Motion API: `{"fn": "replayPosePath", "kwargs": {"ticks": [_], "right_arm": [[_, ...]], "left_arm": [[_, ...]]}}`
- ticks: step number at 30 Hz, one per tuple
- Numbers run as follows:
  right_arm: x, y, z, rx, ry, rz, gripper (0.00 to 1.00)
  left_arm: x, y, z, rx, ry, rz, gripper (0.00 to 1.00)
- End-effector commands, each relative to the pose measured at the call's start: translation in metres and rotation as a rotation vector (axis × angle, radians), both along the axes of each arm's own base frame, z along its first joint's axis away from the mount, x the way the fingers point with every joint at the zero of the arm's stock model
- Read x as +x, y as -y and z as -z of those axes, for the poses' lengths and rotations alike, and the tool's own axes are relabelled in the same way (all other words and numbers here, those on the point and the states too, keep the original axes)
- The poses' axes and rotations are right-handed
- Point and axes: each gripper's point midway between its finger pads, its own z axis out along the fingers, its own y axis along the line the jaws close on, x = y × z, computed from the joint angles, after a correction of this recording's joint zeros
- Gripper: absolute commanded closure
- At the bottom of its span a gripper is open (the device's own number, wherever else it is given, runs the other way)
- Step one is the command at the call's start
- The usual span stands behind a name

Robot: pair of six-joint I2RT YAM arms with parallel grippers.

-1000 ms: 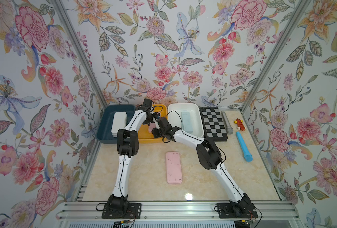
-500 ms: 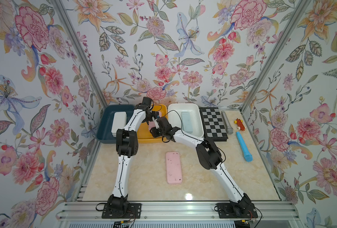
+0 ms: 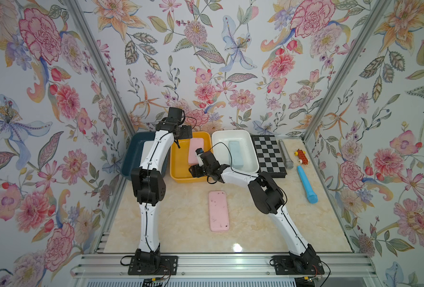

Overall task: Place the pencil cases by color into the storage box
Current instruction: Adjust the storage box at the center of the board, then pick up the pencil case from the center of the board.

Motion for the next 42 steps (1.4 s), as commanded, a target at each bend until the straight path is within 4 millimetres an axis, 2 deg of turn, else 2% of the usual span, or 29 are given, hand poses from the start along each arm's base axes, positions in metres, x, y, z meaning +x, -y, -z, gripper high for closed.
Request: {"fn": "replayPosePath", "kwargs": {"ticks": [1,4,7,12,20,24,29,33,38,42], "right_arm": [[-0.014,0.011,-0.003,-0.042,-0.002,-0.006,0.16],[-0.023,0.011,-0.016,-0.025,0.041,-0.027,0.10],[-0.024,0.011,-0.022,-0.031,0.066,-0.033,0.00],[-0.016,0.001,-0.032,-0.036,0.117,-0.062,0.00],[0.005,-0.007,-0.077,0.003,0.216,-0.067,0.00],[0.005,-0.003,-0.087,-0.012,0.215,-0.062,0.00],[-0.013,0.017,-0.105,-0.054,0.269,-0.052,0.00],[-0.033,0.036,-0.120,-0.128,0.334,-0.041,0.00],[-0.068,0.067,-0.136,-0.190,0.349,-0.045,0.00],[-0.086,0.090,-0.139,-0.196,0.319,-0.011,0.00]], "left_arm": [[-0.010,0.004,0.019,0.016,-0.057,0.025,0.02],[-0.014,0.002,0.025,0.018,-0.075,0.014,0.02],[-0.018,0.000,0.024,0.022,-0.077,0.008,0.02],[-0.021,-0.007,0.013,0.020,-0.062,-0.016,0.02],[-0.039,-0.022,-0.024,0.035,-0.003,-0.050,0.02],[-0.054,-0.028,-0.026,0.047,-0.014,-0.058,0.01],[-0.086,-0.054,-0.013,0.059,-0.068,-0.116,0.01],[-0.116,-0.067,-0.013,0.078,-0.084,-0.134,0.01],[-0.150,-0.074,-0.012,0.092,-0.088,-0.141,0.01],[-0.164,-0.068,-0.004,0.057,-0.101,-0.121,0.01]]}}
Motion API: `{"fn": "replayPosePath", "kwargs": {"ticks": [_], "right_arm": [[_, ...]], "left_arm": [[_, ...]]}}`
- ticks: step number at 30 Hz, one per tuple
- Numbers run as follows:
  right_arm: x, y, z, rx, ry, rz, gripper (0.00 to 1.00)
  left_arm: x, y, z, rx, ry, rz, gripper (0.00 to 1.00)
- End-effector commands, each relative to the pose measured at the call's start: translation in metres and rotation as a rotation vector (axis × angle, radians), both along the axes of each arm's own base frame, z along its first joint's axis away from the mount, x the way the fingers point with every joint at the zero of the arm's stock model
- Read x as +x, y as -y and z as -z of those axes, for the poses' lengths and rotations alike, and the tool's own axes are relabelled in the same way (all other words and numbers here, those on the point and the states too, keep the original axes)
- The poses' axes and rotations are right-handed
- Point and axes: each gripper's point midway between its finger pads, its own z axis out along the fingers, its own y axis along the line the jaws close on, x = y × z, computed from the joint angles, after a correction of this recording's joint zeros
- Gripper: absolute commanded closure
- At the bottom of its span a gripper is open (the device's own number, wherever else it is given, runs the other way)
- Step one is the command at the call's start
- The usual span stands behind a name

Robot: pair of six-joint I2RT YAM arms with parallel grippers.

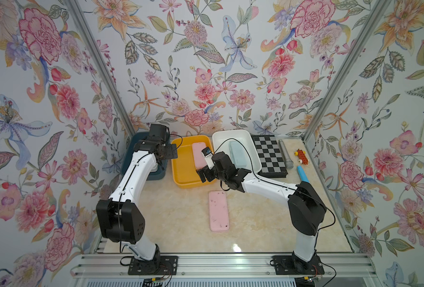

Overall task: Place the pencil cases by color into the storage box
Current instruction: Pick up the pencil case from the center of the board.

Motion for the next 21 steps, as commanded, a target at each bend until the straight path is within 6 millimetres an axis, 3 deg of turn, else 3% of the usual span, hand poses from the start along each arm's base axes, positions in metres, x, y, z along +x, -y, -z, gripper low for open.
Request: {"fn": "replayPosePath", "kwargs": {"ticks": [1,7,11,16,21], "right_arm": [[-0.010,0.026,0.010,-0.055,-0.020,0.060,0.00],[-0.034,0.066,0.027,-0.130,-0.165,0.202,0.00],[-0.066,0.087,0.049,-0.205,-0.300,0.295,0.00],[-0.108,0.087,0.062,-0.192,-0.437,0.359,0.00],[-0.134,0.078,0.075,-0.230,-0.536,0.415,0.00]], "left_arm": [[-0.011,0.004,0.001,-0.029,0.008,0.000,0.01],[-0.031,0.014,0.005,-0.029,0.007,0.035,0.01],[-0.042,0.015,0.007,-0.036,0.005,0.053,0.01],[-0.060,0.017,0.005,-0.053,0.013,0.089,0.01],[-0.076,0.016,0.006,-0.062,0.019,0.108,0.02]]}}
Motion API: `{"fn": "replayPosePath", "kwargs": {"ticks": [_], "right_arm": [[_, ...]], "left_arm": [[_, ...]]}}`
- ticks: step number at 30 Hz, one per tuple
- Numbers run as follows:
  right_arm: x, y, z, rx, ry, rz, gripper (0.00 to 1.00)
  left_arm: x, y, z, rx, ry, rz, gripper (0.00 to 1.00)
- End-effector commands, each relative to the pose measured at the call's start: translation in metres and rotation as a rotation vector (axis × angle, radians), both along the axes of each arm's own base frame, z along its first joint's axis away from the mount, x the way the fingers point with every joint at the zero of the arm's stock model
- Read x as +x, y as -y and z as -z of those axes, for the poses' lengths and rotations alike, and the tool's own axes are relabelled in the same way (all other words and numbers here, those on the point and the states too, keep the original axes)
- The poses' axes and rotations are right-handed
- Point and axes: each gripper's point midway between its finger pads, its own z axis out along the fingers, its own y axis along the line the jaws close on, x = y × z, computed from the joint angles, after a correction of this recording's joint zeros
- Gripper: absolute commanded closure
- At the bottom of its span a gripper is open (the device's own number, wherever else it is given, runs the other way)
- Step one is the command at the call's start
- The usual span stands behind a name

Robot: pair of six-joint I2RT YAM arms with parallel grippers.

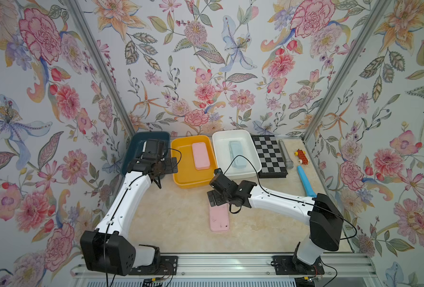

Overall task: Place the pencil cases by color into the storage box
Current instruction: Pick up the pencil case from the center of the board.

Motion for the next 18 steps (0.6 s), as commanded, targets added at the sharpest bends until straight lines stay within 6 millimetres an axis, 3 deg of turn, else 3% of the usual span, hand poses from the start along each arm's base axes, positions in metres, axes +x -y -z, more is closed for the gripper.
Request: {"fn": "replayPosePath", "kwargs": {"ticks": [1,8,18], "right_arm": [[-0.017,0.008,0.012,-0.045,-0.103,0.121,0.00],[-0.031,-0.001,0.034,-0.069,-0.133,0.175,0.00],[-0.029,-0.003,0.052,-0.046,-0.145,0.273,0.00]], "left_arm": [[-0.008,0.002,0.001,-0.008,0.005,0.036,0.02],[-0.014,0.000,0.010,0.003,-0.011,0.046,0.01],[-0.014,-0.001,0.012,-0.001,-0.015,0.053,0.01]]}}
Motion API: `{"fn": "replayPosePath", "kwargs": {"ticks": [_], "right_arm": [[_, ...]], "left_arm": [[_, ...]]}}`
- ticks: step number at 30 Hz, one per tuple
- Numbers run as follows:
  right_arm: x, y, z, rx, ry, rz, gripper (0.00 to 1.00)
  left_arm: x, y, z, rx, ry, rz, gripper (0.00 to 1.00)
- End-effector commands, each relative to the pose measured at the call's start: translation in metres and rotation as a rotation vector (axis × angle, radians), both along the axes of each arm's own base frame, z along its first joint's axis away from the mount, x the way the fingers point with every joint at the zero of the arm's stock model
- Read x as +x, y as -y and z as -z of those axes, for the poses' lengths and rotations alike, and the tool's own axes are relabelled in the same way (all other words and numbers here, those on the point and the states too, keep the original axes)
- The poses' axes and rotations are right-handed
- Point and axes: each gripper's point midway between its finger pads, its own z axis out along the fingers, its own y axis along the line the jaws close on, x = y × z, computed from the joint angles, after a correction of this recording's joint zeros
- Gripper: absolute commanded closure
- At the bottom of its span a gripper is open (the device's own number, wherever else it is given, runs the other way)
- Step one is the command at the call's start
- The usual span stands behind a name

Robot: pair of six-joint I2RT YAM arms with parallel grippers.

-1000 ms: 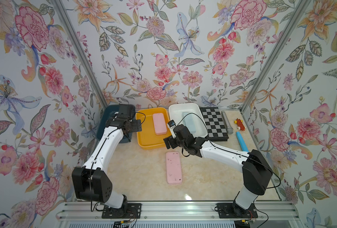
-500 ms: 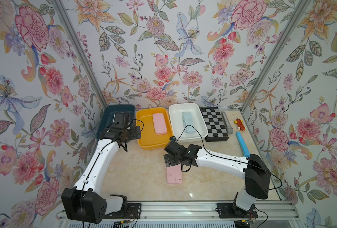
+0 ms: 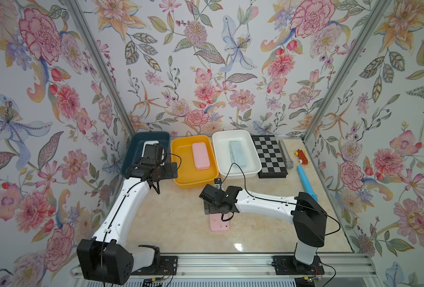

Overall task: Place the pencil cases by color into the storage box
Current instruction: Pick up the pencil case from the center of the board.

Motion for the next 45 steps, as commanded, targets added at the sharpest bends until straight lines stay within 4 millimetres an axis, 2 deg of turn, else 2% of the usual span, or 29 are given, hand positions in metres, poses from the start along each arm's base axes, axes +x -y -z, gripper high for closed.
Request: {"fn": "replayPosePath", "kwargs": {"ticks": [1,8,19,31,35,40,42,45], "right_arm": [[0.001,0.006,0.016,-0.029,-0.016,0.059,0.00],[0.001,0.005,0.037,-0.026,-0.053,0.056,0.00],[0.005,0.012,0.052,-0.047,-0.078,0.045,0.00],[-0.001,0.003,0.072,-0.071,-0.134,0.022,0.00],[0.002,0.005,0.069,-0.069,-0.118,0.029,0.00],[0.004,0.009,0.057,-0.051,-0.086,0.028,0.10],[0.004,0.010,0.054,-0.047,-0.078,0.021,0.23],[0.005,0.014,0.049,-0.057,-0.063,0.024,0.23]], "left_arm": [[-0.001,-0.004,0.003,0.000,-0.003,0.009,0.02],[-0.003,-0.008,0.011,-0.008,-0.018,0.001,0.01],[-0.003,-0.008,0.014,-0.025,-0.017,-0.007,0.01],[-0.003,-0.007,0.020,-0.027,-0.026,-0.003,0.01],[-0.002,-0.007,0.023,-0.026,-0.032,-0.003,0.02],[0.000,-0.006,0.027,-0.035,-0.037,-0.002,0.01],[0.001,-0.005,0.027,-0.038,-0.035,-0.001,0.01],[0.002,-0.005,0.028,-0.040,-0.034,0.000,0.02]]}}
